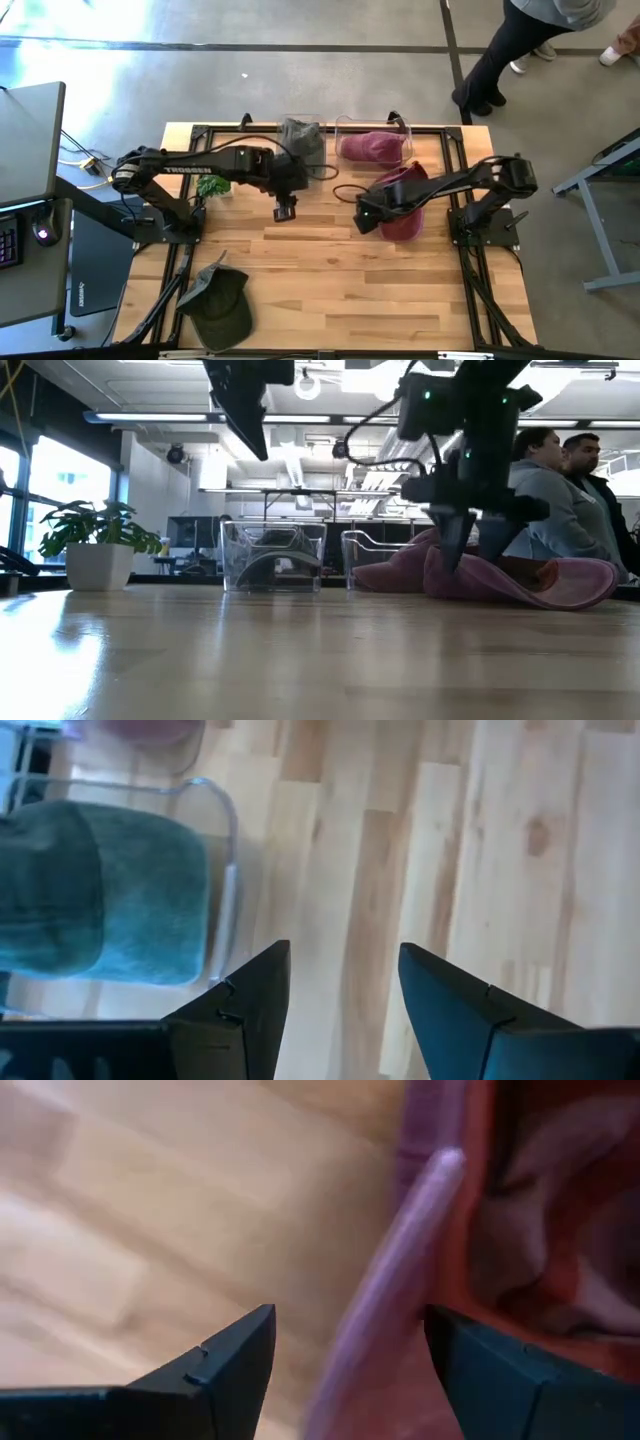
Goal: Pick & Place hat
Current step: Put the red cap into the right transparent bin
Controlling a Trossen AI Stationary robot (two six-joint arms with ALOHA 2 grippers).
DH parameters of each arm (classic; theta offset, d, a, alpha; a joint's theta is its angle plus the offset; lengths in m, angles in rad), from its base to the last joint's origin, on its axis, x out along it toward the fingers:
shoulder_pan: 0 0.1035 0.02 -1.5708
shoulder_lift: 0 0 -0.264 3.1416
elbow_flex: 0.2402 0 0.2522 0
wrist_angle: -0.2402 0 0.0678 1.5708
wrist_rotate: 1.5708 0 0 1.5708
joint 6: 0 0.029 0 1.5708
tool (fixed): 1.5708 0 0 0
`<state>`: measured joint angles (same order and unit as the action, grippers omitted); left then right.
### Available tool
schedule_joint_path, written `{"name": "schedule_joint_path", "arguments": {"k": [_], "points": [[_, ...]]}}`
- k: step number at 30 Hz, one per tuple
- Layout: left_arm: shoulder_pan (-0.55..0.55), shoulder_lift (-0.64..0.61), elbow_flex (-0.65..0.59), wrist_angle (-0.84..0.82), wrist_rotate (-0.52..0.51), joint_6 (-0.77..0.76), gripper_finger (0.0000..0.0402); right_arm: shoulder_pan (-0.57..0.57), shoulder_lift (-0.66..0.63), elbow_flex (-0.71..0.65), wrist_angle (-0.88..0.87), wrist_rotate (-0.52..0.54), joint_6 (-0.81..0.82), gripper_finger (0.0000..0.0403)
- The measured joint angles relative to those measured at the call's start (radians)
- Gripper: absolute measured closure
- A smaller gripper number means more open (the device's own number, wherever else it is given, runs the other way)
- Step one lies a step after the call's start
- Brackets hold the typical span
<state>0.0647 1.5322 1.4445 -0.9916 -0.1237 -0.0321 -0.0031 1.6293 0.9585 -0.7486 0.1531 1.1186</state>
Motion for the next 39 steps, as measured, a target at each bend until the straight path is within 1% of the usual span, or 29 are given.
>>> {"name": "schedule_joint_path", "arguments": {"k": [3,6,8,10,12,13,14,18,22,23,24,26,28,29,30,31,32,35,37,39], "points": [[-0.025,0.000,0.000,0.003,-0.025,-0.019,0.0221,0.000,0.041,-0.001,-0.016,0.033,0.005,0.0166],[-0.042,0.000,0.000,0.002,-0.070,-0.063,0.0221,0.000,0.046,0.000,-0.032,0.032,0.005,0.0207],[-0.047,-0.003,0.000,0.000,-0.074,-0.096,0.0221,0.001,0.046,0.000,-0.042,0.015,-0.006,0.0248],[-0.047,-0.025,-0.002,-0.020,-0.062,-0.123,0.0221,0.005,0.045,0.000,-0.044,-0.022,-0.039,0.0301],[-0.046,-0.050,-0.001,-0.022,-0.034,-0.145,0.0221,0.014,0.030,0.000,-0.047,-0.072,-0.081,0.0362],[-0.046,-0.067,-0.001,-0.032,-0.030,-0.154,0.0221,0.022,0.017,0.003,-0.049,-0.101,-0.107,0.0379],[-0.046,-0.085,-0.003,-0.045,-0.027,-0.157,0.0221,0.033,-0.002,0.011,-0.051,-0.135,-0.130,0.0387],[-0.046,-0.165,-0.004,-0.030,-0.041,-0.154,0.0221,0.068,-0.125,0.041,-0.008,-0.260,-0.204,0.0371],[-0.045,-0.267,0.001,0.013,-0.036,-0.104,0.0221,0.084,-0.278,0.044,0.134,-0.320,-0.234,0.0393],[-0.045,-0.291,-0.004,-0.001,-0.016,-0.081,0.0221,0.085,-0.313,0.037,0.198,-0.338,-0.244,0.0393],[-0.045,-0.306,-0.006,0.020,0.007,-0.055,0.0221,0.085,-0.346,0.027,0.261,-0.359,-0.253,0.0389],[-0.045,-0.351,-0.038,0.139,0.056,-0.014,0.0221,0.084,-0.396,0.000,0.406,-0.401,-0.270,0.0384],[-0.045,-0.411,-0.107,0.195,0.105,0.015,0.0221,0.083,-0.427,-0.032,0.559,-0.425,-0.282,0.0388],[-0.045,-0.427,-0.140,0.280,0.116,0.023,0.0221,0.081,-0.436,-0.049,0.629,-0.432,-0.281,0.0393],[-0.045,-0.448,-0.173,0.386,0.118,0.025,0.0221,0.081,-0.442,-0.069,0.694,-0.432,-0.277,0.0395],[-0.045,-0.471,-0.211,0.453,0.117,0.024,0.0221,0.081,-0.442,-0.086,0.751,-0.423,-0.267,0.0395],[-0.045,-0.490,-0.250,0.485,0.117,0.014,0.0221,0.081,-0.442,-0.102,0.804,-0.405,-0.255,0.0393],[-0.047,-0.488,-0.311,0.722,0.126,-0.014,0.0221,0.081,-0.440,-0.145,0.928,-0.352,-0.223,0.0390],[-0.049,-0.490,-0.332,0.734,0.168,0.004,0.0221,0.082,-0.439,-0.162,0.975,-0.313,-0.222,0.0394],[-0.060,-0.483,-0.328,0.757,0.199,0.056,0.0221,0.082,-0.440,-0.177,0.999,-0.295,-0.219,0.0395]]}}
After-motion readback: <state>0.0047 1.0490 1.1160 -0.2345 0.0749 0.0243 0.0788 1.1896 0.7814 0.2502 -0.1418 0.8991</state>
